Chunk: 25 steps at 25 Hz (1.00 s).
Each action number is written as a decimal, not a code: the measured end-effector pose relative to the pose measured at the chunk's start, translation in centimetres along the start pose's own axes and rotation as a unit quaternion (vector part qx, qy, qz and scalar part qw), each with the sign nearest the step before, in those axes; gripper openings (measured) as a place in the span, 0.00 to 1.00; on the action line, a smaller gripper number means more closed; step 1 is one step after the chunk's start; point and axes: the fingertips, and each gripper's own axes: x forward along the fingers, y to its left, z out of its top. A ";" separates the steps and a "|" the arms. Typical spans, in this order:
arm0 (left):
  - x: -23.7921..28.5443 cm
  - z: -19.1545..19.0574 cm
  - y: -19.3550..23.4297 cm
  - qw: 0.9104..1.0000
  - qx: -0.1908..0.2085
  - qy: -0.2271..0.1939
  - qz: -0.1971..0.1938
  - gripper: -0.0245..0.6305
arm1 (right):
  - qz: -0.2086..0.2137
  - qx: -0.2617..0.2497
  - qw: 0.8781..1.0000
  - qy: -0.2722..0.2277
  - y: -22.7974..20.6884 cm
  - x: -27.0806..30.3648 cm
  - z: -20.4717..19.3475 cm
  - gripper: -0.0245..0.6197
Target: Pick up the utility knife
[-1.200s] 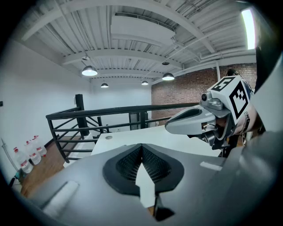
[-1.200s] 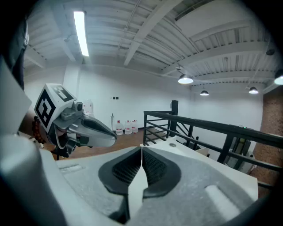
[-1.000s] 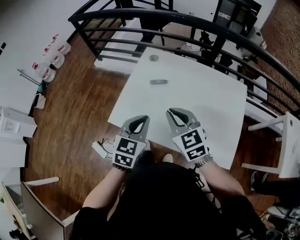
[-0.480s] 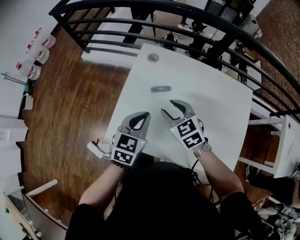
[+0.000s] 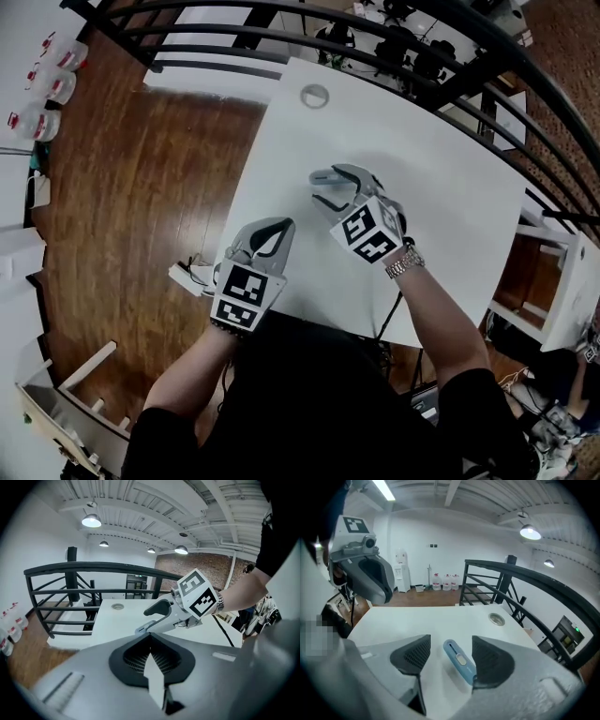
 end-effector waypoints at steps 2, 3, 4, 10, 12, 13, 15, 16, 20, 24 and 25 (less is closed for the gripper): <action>0.5 -0.5 0.5 1.000 -0.003 0.006 -0.004 0.06 | 0.018 -0.016 1.000 0.011 -0.2 1.7 -0.7 0.44; 0.7 -0.7 0.7 1.000 -0.005 0.010 -0.006 0.06 | 0.025 -0.025 0.999 0.018 -0.3 2.4 -1.0 0.44; 0.8 -1.0 0.8 1.000 -0.006 0.013 -0.008 0.06 | 0.030 -0.037 0.999 0.023 -0.4 3.0 -1.4 0.44; 0.9 -2.1 1.7 0.999 -0.016 0.026 -0.010 0.06 | 0.067 -0.042 0.996 0.032 -0.6 5.0 -2.2 0.44; 1.0 -2.2 1.9 0.999 -0.017 0.027 -0.009 0.06 | 0.068 -0.038 0.996 0.031 -0.5 5.0 -2.2 0.43; 1.1 -2.3 2.0 0.999 -0.018 0.027 -0.009 0.06 | 0.068 -0.043 0.996 0.032 -0.3 5.0 -2.1 0.42; 1.2 -2.4 1.8 0.999 -0.018 0.028 -0.012 0.06 | 0.072 -0.057 0.995 0.035 0.4 5.0 -2.2 0.34; 1.3 -2.4 1.6 0.999 -0.017 0.028 -0.013 0.06 | 0.073 -0.063 0.995 0.038 0.8 5.0 -2.3 0.28; 1.5 -2.2 1.1 0.999 -0.014 0.026 -0.019 0.06 | 0.064 -0.056 0.995 0.052 1.0 5.0 -2.4 0.26; 1.2 -2.0 1.0 0.999 -0.012 0.025 -0.016 0.06 | 0.048 -0.038 0.997 0.044 0.6 4.0 -1.8 0.25; 1.1 -2.0 0.9 1.000 -0.012 0.024 -0.015 0.06 | 0.043 -0.032 0.998 0.038 0.6 3.6 -1.5 0.25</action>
